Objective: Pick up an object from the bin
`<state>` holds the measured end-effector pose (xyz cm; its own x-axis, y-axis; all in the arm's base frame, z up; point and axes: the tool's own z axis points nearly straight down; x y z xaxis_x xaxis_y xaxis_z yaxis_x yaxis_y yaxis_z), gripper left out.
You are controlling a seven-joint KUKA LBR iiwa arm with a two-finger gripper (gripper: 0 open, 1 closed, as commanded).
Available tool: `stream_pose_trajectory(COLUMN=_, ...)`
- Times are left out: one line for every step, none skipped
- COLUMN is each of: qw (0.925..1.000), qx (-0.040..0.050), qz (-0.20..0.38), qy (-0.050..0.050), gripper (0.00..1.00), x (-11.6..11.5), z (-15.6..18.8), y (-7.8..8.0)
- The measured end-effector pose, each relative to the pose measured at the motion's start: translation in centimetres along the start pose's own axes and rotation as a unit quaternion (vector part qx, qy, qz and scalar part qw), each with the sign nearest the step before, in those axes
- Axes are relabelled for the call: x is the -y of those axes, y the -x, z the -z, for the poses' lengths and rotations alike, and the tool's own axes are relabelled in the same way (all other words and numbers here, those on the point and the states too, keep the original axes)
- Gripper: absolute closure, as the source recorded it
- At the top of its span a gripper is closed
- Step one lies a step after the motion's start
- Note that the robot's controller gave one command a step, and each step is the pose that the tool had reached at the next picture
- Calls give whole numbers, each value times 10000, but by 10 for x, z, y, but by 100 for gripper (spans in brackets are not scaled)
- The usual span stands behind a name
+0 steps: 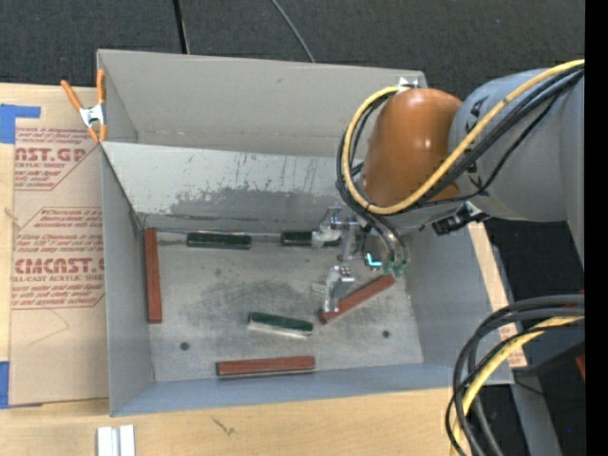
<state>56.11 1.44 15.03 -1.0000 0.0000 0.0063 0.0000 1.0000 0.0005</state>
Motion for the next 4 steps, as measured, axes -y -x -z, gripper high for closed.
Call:
stream_pose_trajectory(qw=10000, qx=37, qz=-1, qy=1, gripper=0, x=0, z=4, y=2)
stream_pose_trajectory(qw=9999, qx=65, qz=134, qy=-3, gripper=100, x=26, z=-74, y=-65)
stream_pose_trajectory(qw=9999, qx=22, qz=137, qy=-2, gripper=0, x=26, z=-75, y=-68)
stream_pose_trajectory(qw=9999, qx=30, qz=136, qy=-2, gripper=0, x=26, z=-75, y=-67)
